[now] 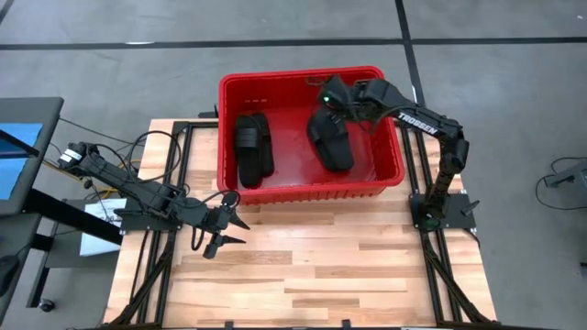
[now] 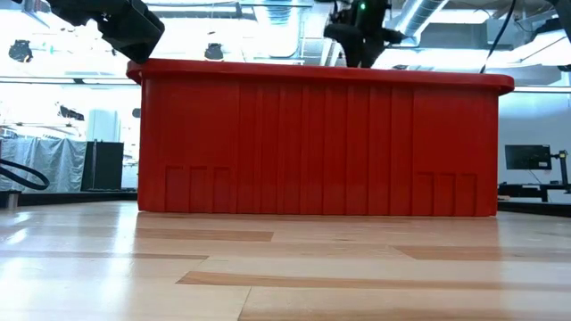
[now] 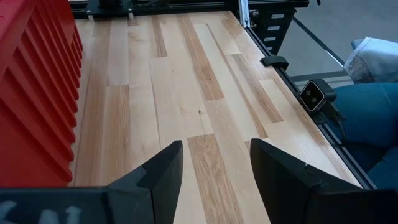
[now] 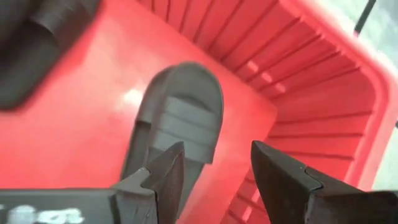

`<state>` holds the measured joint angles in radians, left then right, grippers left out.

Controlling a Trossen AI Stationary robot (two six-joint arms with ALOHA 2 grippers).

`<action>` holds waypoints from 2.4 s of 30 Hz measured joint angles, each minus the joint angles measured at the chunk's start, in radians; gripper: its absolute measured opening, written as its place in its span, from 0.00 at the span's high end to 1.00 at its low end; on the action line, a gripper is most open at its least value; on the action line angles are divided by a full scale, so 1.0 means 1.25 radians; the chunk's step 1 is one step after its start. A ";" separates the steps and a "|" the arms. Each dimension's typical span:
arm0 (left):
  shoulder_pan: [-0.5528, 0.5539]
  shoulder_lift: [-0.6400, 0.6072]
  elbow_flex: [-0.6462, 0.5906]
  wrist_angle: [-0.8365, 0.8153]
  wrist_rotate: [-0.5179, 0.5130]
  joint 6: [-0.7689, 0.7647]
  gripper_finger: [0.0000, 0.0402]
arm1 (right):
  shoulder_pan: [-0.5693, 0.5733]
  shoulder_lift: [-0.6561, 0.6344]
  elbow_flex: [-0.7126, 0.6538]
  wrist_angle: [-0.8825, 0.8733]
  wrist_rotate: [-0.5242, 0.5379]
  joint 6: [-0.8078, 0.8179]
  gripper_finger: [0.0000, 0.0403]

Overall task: Pick and place slides into bin
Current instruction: Return to Home Position

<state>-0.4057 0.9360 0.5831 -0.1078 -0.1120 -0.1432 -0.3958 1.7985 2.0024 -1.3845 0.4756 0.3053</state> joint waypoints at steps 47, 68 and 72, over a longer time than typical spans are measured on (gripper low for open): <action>0.000 -0.023 0.046 0.111 0.102 0.156 0.56 | 0.425 -0.391 -0.026 0.321 0.085 -0.266 0.56; -0.247 -0.534 -0.200 0.119 -0.009 0.158 0.56 | 0.688 -0.979 -1.142 1.099 0.102 -0.205 0.56; -0.283 -0.612 -0.322 0.194 -0.064 0.136 0.56 | 0.737 -1.005 -1.259 1.209 0.102 -0.201 0.56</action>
<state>-0.7595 0.1710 0.1811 0.1347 -0.1918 0.0273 0.5258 0.5427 0.4284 0.1262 0.6030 0.0538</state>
